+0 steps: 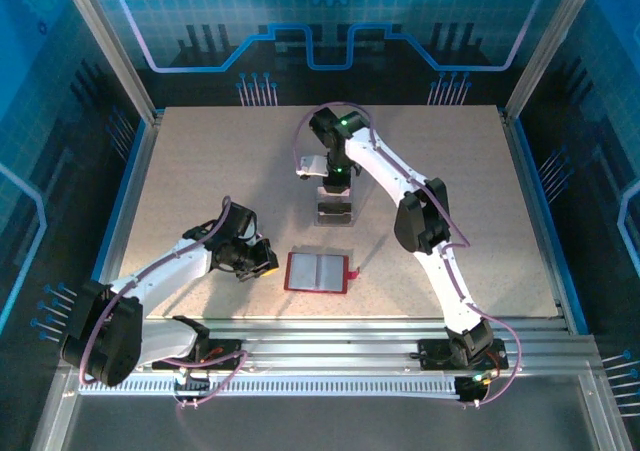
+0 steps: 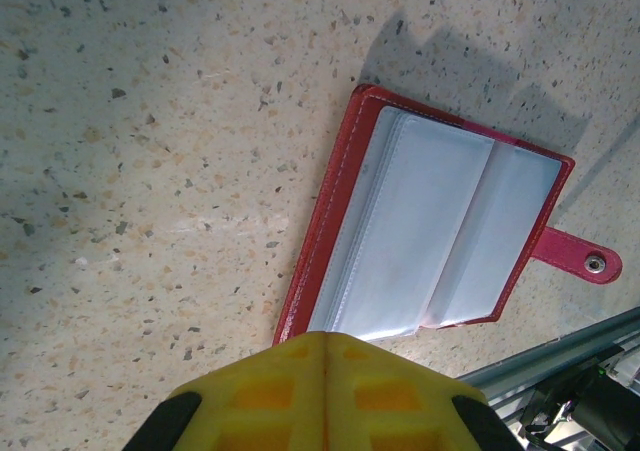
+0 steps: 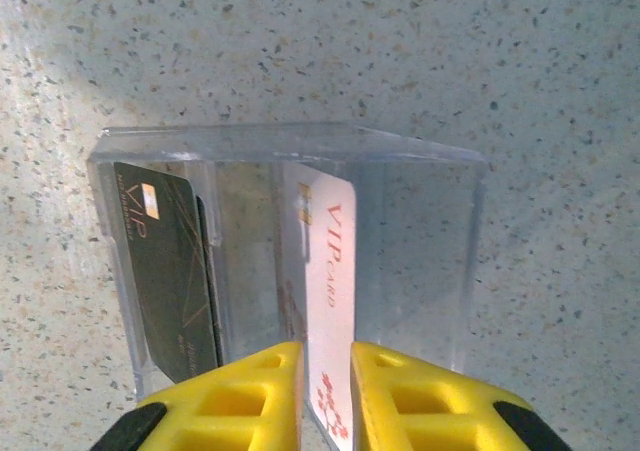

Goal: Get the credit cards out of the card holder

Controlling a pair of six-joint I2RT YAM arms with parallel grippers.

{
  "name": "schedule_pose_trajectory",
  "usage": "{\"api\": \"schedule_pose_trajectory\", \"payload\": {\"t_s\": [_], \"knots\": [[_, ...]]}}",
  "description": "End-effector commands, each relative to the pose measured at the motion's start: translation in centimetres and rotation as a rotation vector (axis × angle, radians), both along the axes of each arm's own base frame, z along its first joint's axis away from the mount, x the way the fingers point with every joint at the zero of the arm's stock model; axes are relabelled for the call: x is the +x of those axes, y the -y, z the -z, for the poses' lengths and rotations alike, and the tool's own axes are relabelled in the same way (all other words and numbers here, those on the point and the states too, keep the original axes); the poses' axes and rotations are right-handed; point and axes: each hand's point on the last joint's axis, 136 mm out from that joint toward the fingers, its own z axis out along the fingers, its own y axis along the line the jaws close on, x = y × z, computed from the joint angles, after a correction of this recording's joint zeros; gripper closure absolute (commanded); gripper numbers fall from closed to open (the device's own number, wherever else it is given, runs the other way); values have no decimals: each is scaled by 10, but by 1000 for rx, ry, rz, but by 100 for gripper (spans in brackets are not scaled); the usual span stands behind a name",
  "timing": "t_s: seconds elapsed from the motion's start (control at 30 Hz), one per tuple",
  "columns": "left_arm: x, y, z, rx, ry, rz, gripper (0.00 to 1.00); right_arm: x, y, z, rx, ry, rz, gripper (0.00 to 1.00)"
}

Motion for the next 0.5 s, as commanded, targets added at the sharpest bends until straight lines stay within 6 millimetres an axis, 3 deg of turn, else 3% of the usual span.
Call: {"api": "schedule_pose_trajectory", "payload": {"t_s": [0.0, 0.3, 0.47], "knots": [[-3, -1, -3, -8, -10, 10, 94, 10, 4, -17, 7, 70, 24, 79], [-4, -3, -6, -6, -6, 10, 94, 28, 4, -4, -8, 148, 41, 78], [-4, -3, -7, -4, -4, 6, 93, 26, 1, 0, -5, 145, 29, 78]]}}
